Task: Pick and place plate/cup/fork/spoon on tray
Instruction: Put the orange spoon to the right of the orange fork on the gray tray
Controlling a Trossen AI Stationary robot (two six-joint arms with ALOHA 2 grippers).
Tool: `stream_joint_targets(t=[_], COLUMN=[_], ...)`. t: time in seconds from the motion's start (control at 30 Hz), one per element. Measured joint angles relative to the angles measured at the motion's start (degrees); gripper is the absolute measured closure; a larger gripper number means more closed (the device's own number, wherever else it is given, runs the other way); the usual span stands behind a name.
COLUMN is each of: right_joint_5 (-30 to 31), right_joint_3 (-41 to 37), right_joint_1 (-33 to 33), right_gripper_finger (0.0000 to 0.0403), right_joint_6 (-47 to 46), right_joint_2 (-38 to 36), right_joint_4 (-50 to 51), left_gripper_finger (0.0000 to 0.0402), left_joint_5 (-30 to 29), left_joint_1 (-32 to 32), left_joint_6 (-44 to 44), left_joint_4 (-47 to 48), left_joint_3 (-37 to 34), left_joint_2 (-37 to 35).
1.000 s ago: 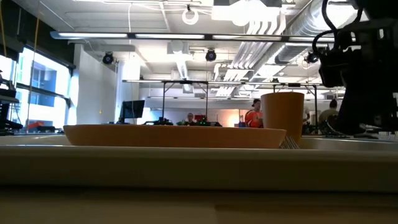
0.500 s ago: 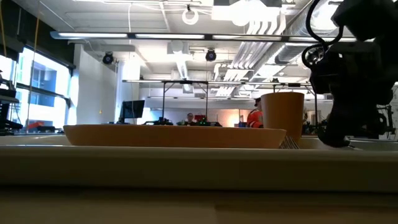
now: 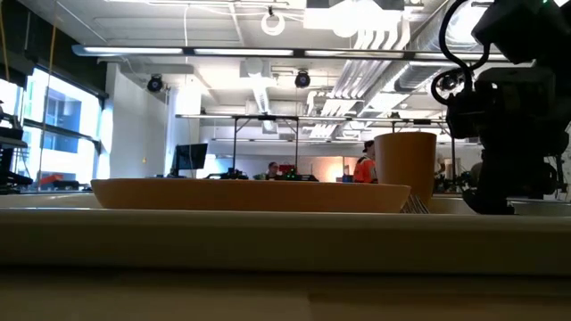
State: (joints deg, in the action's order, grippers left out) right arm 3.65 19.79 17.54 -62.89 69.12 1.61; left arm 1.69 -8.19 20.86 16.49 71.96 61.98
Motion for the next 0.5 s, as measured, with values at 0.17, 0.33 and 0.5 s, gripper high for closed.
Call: stream_joint_targets(t=[0.17,0.33,0.5], right_joint_5=[1.0,0.8,0.8], right_joint_3=[0.0,0.0,0.0], right_joint_1=[0.0,0.0,0.0], right_gripper_finger=[0.0366,0.0343,0.0326], right_joint_6=[0.0,-0.1,-0.4], right_joint_2=[0.0,0.0,0.0], right_joint_4=[0.1,1.8,1.9], left_gripper_finger=[0.0401,0.0401,0.0401], left_joint_5=[0.0,0.0,0.0], left_joint_1=[0.0,0.0,0.0], left_joint_6=[0.0,0.0,0.0], left_joint_4=[0.0,0.0,0.0], left_joint_3=[0.0,0.0,0.0], left_joint_2=[0.0,0.0,0.0])
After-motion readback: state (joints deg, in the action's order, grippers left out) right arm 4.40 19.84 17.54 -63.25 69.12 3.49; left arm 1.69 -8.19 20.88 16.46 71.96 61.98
